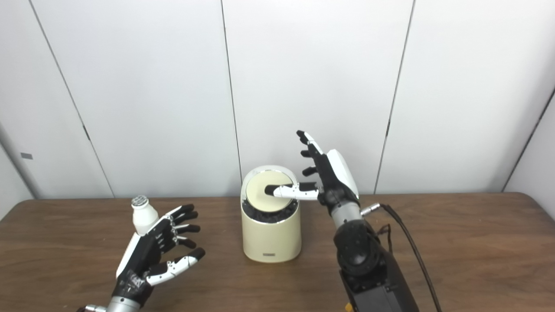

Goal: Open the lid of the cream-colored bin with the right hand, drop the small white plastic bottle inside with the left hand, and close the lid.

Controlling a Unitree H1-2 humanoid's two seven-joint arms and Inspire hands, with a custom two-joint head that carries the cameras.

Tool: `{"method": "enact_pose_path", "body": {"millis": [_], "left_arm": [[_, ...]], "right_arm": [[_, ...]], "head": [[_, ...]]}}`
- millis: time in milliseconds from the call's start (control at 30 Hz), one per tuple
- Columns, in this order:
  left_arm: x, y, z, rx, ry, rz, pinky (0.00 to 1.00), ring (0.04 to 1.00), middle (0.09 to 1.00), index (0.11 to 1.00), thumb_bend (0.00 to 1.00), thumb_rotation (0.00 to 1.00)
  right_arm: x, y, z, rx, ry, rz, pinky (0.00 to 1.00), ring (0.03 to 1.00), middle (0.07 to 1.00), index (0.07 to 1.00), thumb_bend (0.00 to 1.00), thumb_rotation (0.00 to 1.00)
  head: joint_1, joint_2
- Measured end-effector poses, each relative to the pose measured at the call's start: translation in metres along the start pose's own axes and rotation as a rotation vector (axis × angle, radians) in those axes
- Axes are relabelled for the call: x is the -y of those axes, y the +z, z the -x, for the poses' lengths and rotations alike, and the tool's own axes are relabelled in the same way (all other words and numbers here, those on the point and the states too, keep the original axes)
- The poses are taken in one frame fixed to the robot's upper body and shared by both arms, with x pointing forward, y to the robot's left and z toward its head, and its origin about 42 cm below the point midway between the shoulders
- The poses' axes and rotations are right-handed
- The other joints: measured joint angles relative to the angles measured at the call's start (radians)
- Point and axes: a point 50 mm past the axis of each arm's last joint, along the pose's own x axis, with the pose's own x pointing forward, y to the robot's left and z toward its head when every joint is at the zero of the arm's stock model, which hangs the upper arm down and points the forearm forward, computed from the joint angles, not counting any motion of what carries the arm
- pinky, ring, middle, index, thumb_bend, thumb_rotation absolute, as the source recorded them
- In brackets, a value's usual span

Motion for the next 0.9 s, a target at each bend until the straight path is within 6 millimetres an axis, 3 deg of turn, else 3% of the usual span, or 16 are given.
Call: {"method": "enact_pose_path", "body": {"millis": [367, 567, 900], "left_arm": [[0.000, 0.000, 0.000, 0.000, 0.000, 0.002, 0.57, 0.731, 0.827, 0.858, 0.63, 0.06], [0.001, 0.001, 0.000, 0.003, -0.001, 0.006, 0.56, 0.733, 0.825, 0.857, 0.63, 0.09], [0.001, 0.003, -0.001, 0.012, 0.000, 0.010, 0.55, 0.729, 0.823, 0.851, 0.64, 0.11]], "right_arm": [[-0.004, -0.001, -0.009, -0.029, 0.036, 0.071, 0.73, 0.871, 0.911, 0.934, 0.89, 0.22], [-0.005, -0.002, -0.008, -0.023, 0.043, 0.092, 0.76, 0.884, 0.912, 0.926, 0.91, 0.19], [-0.006, -0.012, -0.009, -0.042, 0.066, 0.161, 0.72, 0.863, 0.905, 0.923, 0.94, 0.25]], "head": [[0.000, 0.008], [0.005, 0.011], [0.008, 0.020]]}}
